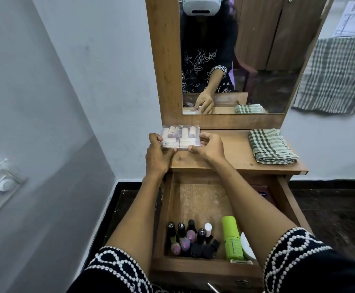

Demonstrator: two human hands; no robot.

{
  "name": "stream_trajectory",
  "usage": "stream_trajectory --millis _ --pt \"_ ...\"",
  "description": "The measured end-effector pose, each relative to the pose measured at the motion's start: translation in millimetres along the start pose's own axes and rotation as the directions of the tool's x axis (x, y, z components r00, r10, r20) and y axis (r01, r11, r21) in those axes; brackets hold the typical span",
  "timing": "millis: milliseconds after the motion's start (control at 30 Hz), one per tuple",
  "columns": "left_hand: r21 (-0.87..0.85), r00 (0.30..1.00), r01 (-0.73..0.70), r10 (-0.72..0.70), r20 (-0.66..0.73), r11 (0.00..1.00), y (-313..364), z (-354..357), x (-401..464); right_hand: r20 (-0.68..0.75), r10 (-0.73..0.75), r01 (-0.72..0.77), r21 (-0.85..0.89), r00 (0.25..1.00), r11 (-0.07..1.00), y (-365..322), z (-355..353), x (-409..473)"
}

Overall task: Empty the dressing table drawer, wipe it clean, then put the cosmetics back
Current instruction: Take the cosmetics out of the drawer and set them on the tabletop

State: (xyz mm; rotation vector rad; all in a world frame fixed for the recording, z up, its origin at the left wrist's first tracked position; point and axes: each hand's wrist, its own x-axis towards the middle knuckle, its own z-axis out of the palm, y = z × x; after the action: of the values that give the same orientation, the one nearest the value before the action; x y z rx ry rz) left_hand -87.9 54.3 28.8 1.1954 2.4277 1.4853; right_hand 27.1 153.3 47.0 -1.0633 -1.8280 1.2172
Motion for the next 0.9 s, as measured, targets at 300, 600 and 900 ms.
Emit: stream_trajectory --millis 300,600,900 --pt "0.07 0.999 -0.042 0.04 0.019 0.997 0.5 0.4 -0.2 -0.016 -0.004 0.004 0.004 1.0 1.0 2.1 3.4 -1.3" --pt "0.122 0.999 -0.024 0.021 0.027 0.992 9.9 -1.5 -5.0 -0.027 -0.049 0.051 0.072 0.998 0.996 -0.7 -2.5 -9.7" --pt "0.02 0.949 -0.315 0.315 -0.024 0.949 24.7 -33.6 -53.7 -0.13 -0.317 0.33 0.09 0.939 0.94 -6.5 -11.0 -68.3"
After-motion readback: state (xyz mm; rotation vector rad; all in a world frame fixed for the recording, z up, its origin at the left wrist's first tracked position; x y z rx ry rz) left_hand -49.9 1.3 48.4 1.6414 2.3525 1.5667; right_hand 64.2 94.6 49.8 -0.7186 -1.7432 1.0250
